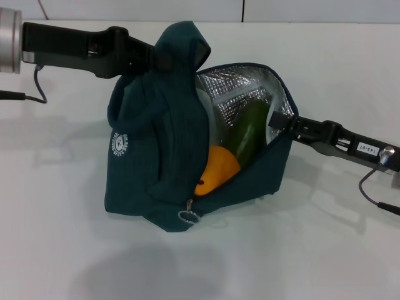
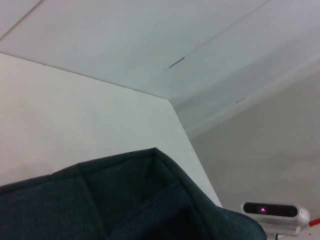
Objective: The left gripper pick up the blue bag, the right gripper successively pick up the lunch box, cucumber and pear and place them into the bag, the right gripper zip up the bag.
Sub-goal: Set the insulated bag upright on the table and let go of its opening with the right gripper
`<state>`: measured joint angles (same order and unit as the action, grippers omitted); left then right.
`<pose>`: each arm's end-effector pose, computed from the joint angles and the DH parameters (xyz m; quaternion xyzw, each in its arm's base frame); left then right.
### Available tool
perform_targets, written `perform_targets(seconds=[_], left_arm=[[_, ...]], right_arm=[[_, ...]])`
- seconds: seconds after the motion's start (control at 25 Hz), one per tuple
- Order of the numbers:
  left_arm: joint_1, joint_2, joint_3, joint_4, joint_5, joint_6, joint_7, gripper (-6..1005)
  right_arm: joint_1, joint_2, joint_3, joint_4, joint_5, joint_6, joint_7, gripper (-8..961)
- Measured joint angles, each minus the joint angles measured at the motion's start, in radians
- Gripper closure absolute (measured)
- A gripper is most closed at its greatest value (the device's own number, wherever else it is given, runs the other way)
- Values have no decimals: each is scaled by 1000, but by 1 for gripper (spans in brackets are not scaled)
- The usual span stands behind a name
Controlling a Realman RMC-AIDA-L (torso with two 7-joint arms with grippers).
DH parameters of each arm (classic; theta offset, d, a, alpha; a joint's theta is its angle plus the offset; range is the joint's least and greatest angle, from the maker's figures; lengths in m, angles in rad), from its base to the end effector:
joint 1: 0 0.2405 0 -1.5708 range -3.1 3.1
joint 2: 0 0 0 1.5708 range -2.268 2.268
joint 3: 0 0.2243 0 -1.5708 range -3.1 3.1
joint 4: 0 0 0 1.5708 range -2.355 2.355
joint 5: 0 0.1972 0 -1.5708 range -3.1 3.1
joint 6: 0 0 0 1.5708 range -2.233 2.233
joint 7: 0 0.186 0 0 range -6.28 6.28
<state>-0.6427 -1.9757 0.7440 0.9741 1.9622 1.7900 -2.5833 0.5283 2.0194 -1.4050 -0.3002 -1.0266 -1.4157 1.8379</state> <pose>-0.1464 0.3406 0.0518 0.8112 0.5394 0.2250 0.0196 0.1808 0.3157 -0.0545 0.7474 -0.5259 -0.4060 0.0107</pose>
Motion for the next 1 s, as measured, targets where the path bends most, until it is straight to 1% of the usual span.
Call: perform_targets(seconds=[0.24, 0.36, 0.44, 0.52, 0.68, 0.84, 1.0], left_arm=[[0, 0, 1, 0, 0, 2, -1, 952], [0, 0, 1, 0, -1, 11, -7, 952], [-7, 0, 1, 0, -12, 29, -13, 952], [-16, -2, 1, 0, -19, 41, -20, 952], [-35, -7, 2, -6, -37, 50, -26, 952], [-41, -19, 2, -28, -41, 37, -12, 952], [-58, -35, 4, -113, 25, -27, 41, 951]], right_arm=[[-9, -3, 12, -17, 7, -26, -12, 646], [-22, -6, 37, -49, 16, -76, -40, 778], [-35, -11, 82, -84, 20, -143, -65, 866], [-51, -16, 130, -130, 19, -201, -77, 879], [-86, -22, 183, -222, 17, -268, -80, 905], [-97, -33, 195, -277, 18, -303, -75, 931], [-91, -41, 196, -279, -6, -294, -79, 934]])
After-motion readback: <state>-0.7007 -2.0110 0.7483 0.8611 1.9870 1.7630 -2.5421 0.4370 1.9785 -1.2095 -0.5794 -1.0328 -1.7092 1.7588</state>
